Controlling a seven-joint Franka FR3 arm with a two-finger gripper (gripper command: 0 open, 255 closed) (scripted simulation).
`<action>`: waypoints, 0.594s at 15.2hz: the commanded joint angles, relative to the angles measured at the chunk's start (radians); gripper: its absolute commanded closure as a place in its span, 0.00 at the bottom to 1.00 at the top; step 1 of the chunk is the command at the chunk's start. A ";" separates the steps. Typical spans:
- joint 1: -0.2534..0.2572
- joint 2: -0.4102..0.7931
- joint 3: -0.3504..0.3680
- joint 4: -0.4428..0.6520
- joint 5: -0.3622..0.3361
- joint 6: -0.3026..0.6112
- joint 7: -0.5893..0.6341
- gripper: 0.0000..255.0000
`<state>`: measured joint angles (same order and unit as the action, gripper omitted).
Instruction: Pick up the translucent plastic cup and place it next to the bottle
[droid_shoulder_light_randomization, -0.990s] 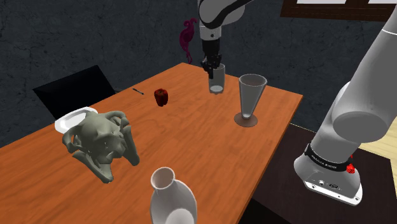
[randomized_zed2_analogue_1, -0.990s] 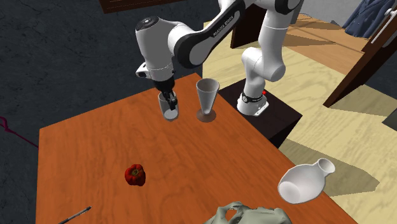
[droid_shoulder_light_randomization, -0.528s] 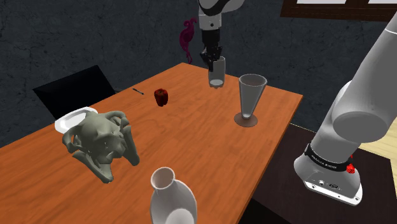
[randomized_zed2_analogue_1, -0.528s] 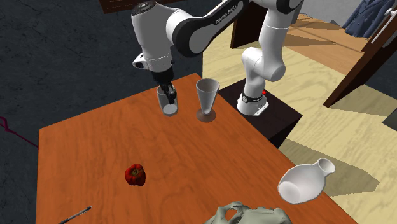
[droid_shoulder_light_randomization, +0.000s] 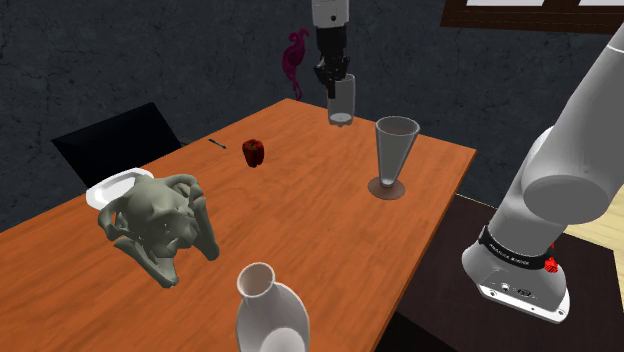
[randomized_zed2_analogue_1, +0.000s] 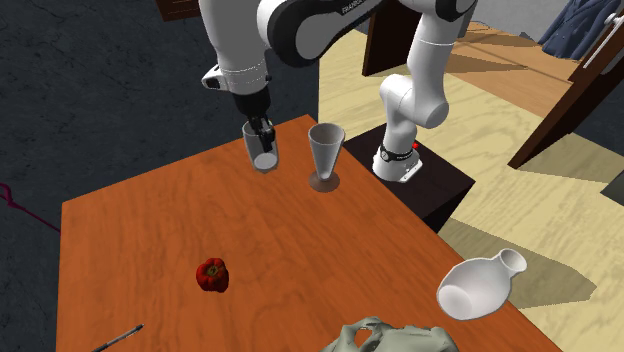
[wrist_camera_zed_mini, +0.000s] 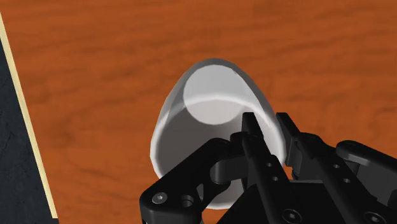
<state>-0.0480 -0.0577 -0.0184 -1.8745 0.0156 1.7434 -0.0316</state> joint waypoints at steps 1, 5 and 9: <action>0.000 -0.002 0.001 0.024 0.000 -0.025 0.002 1.00; 0.000 -0.001 0.000 0.079 0.000 -0.079 0.002 1.00; 0.000 0.004 0.000 0.138 0.000 -0.134 0.003 1.00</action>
<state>-0.0473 -0.0556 -0.0177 -1.7547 0.0157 1.6255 -0.0284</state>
